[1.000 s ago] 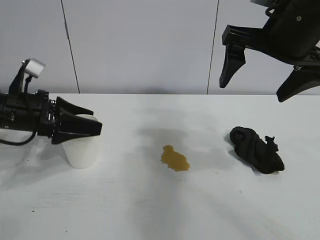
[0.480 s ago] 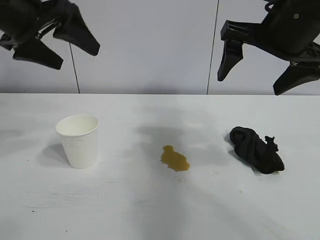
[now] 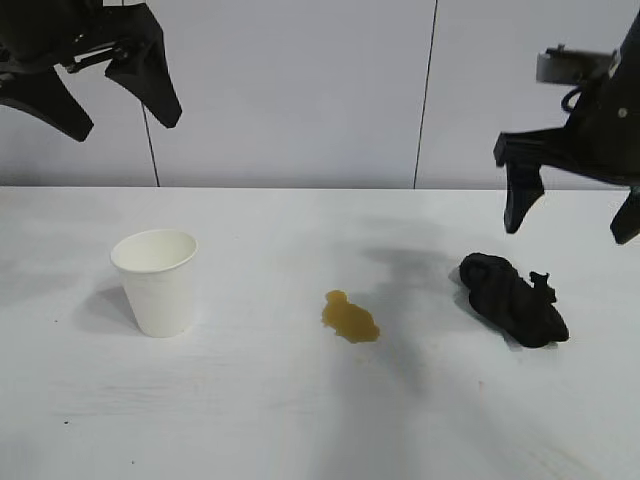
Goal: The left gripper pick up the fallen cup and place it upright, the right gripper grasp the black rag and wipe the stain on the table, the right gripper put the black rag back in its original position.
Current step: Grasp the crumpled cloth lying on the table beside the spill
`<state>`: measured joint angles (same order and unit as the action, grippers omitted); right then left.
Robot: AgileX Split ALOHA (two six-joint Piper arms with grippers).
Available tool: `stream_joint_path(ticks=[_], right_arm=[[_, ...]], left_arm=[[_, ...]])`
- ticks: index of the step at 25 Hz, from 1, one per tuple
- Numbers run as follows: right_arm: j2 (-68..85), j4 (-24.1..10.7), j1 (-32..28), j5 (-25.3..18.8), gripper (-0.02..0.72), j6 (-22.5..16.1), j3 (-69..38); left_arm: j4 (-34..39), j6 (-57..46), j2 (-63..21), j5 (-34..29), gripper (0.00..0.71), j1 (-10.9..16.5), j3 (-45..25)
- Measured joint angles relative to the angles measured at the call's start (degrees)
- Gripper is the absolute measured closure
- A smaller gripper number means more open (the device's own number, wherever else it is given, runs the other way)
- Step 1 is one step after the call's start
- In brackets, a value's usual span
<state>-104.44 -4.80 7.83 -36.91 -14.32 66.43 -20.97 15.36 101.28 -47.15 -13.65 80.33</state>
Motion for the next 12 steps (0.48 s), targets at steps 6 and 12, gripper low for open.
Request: stream_joint_path(ticks=[6,12], right_arm=[[-5.67,0.2,0.0,3.68,0.135,0.0,0.0],[-9.76,1.4,0.94,5.88,0.46,-0.06,0.0]], left_arm=[[0.0,-0.05,0.0,0.24,0.016,0.0,-1.05],[0.0,-0.05,0.0,0.52,0.016,0.0,-1.16]])
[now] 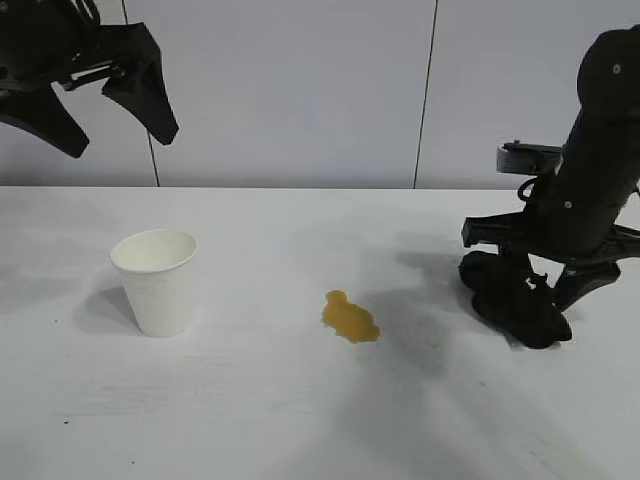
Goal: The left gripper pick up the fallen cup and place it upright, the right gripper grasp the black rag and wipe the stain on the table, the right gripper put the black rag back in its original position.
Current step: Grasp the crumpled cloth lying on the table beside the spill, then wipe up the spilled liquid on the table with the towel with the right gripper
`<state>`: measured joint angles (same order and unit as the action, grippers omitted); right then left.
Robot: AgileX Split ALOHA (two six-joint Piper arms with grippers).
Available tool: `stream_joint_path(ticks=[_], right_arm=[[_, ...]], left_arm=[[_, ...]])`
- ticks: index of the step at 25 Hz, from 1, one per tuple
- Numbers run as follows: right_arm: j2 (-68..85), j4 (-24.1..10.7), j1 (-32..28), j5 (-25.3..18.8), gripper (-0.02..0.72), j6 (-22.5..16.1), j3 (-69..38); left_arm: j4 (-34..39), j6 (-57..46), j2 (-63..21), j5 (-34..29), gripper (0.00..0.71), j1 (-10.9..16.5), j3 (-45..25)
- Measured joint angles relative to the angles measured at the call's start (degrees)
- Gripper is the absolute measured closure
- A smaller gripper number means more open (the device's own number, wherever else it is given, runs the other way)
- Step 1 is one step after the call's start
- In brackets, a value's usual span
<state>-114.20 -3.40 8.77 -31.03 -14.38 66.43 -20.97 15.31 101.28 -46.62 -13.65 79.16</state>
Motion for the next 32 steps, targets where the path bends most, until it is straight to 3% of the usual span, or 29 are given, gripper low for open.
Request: stream_joint_path(ticks=[2,3,9,14,20,27,32], right_arm=[[-0.18,0.38,0.36,0.46,0.592,0.0,0.18],[-0.18,0.69,0.59,0.46,0.621,-0.06,0.3],[3.15,5.32,4.7,-0.92,0.629,0.5,1.06],[6.14,9.18,13.0,-0.88,0.629,0.6,2.48],[3.22,10.53,21.24,1.8,0.629,0.6,2.66],[-5.29,10.35,20.77,8.22,0.631,0.55,4.18],[-6.11,8.72,15.88,11.88,0.631,-2.54,4.64]], left_arm=[[0.0,0.0,0.0,0.0,0.016,0.0,0.0],[0.0,0.0,0.0,0.0,0.016,0.0,0.0],[0.0,0.0,0.0,0.06,0.016,0.0,0.0],[0.0,0.0,0.0,0.01,0.016,0.0,0.0],[0.0,0.0,0.0,0.01,0.016,0.0,0.0],[0.0,0.0,0.0,-0.04,0.016,0.0,0.0],[0.0,0.0,0.0,-0.04,0.016,0.0,0.0]])
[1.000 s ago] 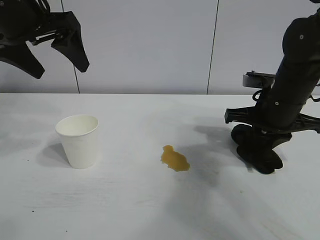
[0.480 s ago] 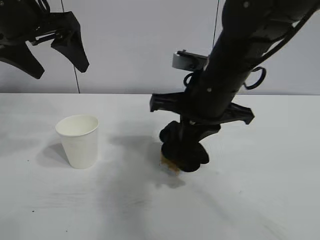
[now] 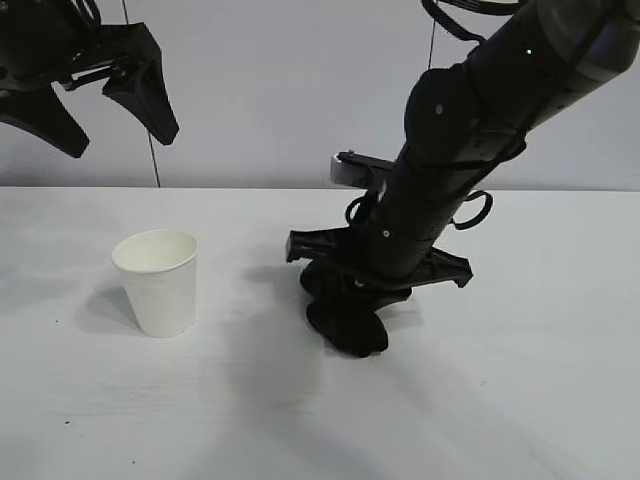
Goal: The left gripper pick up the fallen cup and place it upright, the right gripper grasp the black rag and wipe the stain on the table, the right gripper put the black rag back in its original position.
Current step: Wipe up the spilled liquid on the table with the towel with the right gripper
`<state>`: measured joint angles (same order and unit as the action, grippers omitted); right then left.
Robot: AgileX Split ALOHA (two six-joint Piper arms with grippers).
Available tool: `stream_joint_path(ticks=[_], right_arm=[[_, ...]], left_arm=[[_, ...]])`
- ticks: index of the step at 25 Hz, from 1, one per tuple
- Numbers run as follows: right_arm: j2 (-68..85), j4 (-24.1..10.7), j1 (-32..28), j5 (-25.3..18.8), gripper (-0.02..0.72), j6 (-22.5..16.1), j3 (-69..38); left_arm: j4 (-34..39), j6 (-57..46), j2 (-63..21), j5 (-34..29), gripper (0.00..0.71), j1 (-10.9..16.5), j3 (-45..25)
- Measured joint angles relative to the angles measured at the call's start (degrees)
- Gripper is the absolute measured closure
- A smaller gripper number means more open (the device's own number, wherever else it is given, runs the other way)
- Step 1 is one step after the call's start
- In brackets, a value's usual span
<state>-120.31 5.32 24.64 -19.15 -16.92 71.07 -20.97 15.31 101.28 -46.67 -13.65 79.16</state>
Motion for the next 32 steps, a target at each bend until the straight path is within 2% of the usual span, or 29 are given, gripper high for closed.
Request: stream_joint_path(ticks=[5,8,12,16,19,22,27,32], right_arm=[[0.0,-5.32,-7.14,-0.02,0.631,-1.26,0.22],[0.05,-5.9,-8.08,-1.22,0.631,-0.31,0.41],[1.3,-5.95,-5.58,-2.03,0.631,1.77,-1.41],[4.21,-5.32,0.89,-3.93,0.631,2.4,-5.46],[5.14,-4.95,4.44,-4.62,0.631,2.14,-6.97],[5.21,-4.81,4.69,-3.51,0.631,0.32,-7.23],[4.48,-5.32,-1.23,-0.21,0.631,-2.36,-7.39],[4.46,-7.52,-11.04,0.96,0.631,-1.16,-7.39]], left_arm=[[0.0,0.0,0.0,0.0,0.016,0.0,0.0],[0.0,0.0,0.0,0.0,0.016,0.0,0.0],[0.0,0.0,0.0,0.0,0.016,0.0,0.0],[0.0,0.0,0.0,-0.05,0.016,0.0,0.0],[0.09,0.0,0.0,-0.05,0.016,0.0,0.0],[0.09,0.0,0.0,-0.05,0.016,0.0,0.0],[0.09,0.0,0.0,-0.05,0.016,0.0,0.0],[0.09,0.0,0.0,-0.05,0.016,0.0,0.0]])
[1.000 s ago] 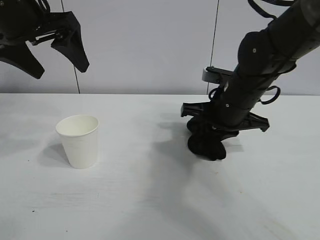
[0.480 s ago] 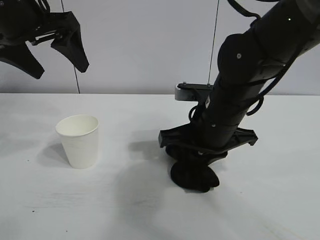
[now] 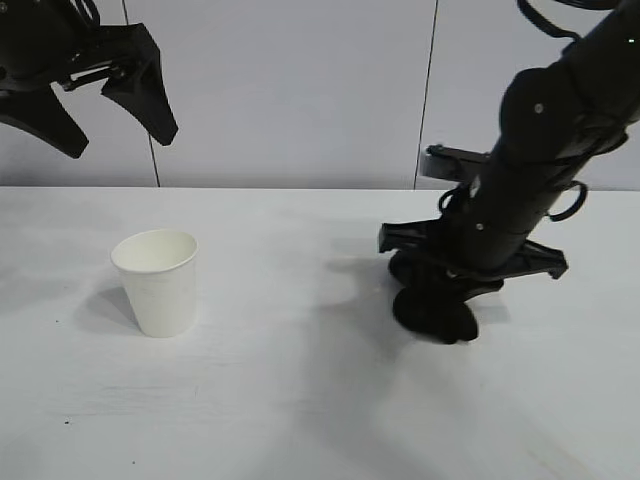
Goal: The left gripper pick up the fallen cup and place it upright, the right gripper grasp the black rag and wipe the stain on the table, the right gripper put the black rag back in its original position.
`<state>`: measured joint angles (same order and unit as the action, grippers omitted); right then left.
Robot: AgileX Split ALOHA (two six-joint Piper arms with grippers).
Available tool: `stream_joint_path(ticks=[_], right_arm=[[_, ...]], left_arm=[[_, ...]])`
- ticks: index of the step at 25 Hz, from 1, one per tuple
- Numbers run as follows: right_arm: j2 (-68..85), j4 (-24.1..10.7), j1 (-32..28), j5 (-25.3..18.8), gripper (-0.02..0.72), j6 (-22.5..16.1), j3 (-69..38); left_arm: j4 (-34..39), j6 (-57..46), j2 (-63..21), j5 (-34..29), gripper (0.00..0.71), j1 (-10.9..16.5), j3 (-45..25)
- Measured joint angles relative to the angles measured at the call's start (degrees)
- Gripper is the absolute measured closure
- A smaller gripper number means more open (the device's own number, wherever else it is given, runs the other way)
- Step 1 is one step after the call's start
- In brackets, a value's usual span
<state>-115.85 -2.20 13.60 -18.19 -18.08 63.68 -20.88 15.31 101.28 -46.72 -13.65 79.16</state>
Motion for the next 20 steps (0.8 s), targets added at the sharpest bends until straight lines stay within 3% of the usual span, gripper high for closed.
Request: stream_joint_path(ticks=[2,4,7,9,16,20], right_arm=[[0.95,0.0,-2.24,-1.87,0.619,0.87,-0.22],[2.72,0.23,-3.81,-5.38,0.519,1.67,-0.81],[7.23,0.71,-4.84,-11.06,0.174,3.31,-1.8],[11.9,2.77,-4.84,-13.4,0.076,4.7,-1.66],[23.55,16.81,-4.84,-17.36,0.03,12.48,-1.29],[23.75,19.09,-4.84,-18.06,0.03,14.25,-1.29]], left_arm=[[0.0,0.0,0.0,0.0,0.016,0.0,0.0],[0.0,0.0,0.0,0.0,0.016,0.0,0.0],[0.0,0.0,0.0,0.0,0.016,0.0,0.0],[0.0,0.0,0.0,0.0,0.016,0.0,0.0],[-1.97,-0.06,0.0,-0.48,0.016,0.0,0.0],[-4.2,-0.06,0.0,-0.49,0.016,0.05,0.0]])
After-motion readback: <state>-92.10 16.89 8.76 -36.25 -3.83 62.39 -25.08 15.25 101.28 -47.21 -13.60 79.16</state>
